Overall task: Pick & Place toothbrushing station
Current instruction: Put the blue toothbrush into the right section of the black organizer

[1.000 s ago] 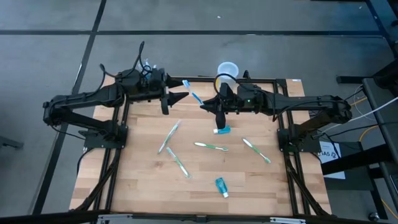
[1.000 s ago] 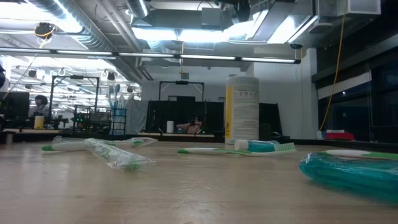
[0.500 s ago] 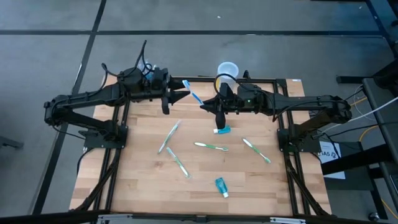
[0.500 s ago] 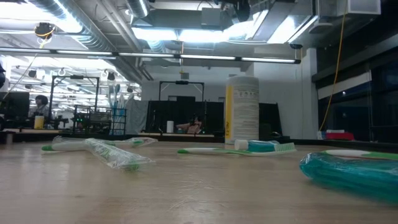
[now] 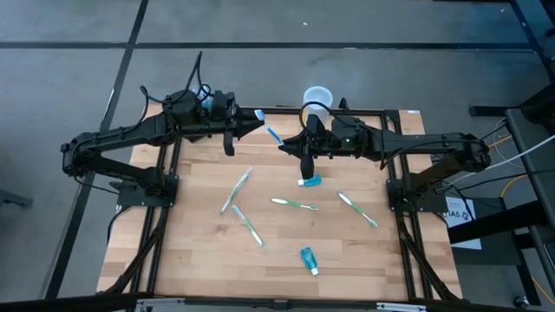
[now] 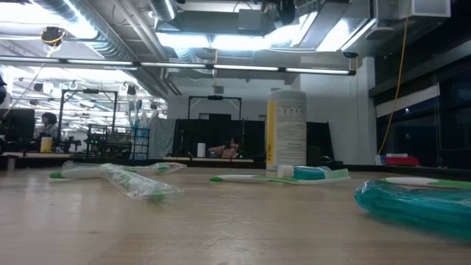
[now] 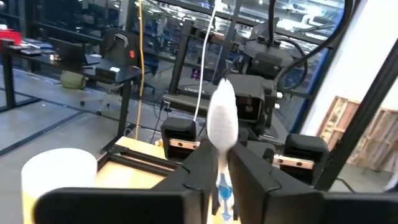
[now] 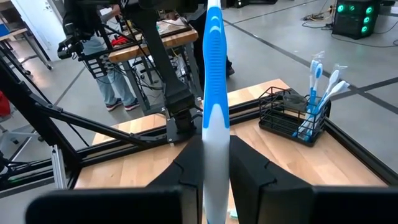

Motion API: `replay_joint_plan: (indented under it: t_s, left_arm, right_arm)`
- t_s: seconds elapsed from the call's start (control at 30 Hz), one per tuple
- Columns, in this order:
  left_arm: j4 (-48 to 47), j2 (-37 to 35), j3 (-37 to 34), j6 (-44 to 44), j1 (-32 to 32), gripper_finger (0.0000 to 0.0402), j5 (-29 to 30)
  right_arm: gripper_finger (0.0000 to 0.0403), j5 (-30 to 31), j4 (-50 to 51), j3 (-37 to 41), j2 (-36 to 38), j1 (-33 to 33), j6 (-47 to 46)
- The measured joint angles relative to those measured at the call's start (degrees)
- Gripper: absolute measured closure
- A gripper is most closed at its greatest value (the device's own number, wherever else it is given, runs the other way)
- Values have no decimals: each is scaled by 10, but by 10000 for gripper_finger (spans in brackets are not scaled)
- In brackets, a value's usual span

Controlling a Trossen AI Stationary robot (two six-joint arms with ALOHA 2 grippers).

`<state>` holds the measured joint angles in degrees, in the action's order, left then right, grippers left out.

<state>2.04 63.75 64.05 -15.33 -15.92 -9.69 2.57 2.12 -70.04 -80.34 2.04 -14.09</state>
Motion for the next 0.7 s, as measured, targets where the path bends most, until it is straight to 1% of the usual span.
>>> replay_joint_plan:
  t_s: [0.07, 0.13, 0.43, 0.63, 0.7]
  left_arm:
    - [-1, 1, 0, 0, 0, 381, -6]
    - [3, 2, 0, -2, 0, 392, -7]
    - [24, 12, 0, -10, 0, 397, -4]
    - [27, 8, 0, -8, -1, 398, 11]
    - [28, 7, 0, -7, -5, 399, 16]
  right_arm:
    - [354, 0, -2, 0, 0, 0, 0]
    - [354, 0, -4, 0, 0, 0, 0]
    - [354, -1, -16, 1, -12, 0, -4]
    - [354, -2, -36, 1, -12, 0, 6]
    - [336, 2, -38, 1, -12, 0, -2]
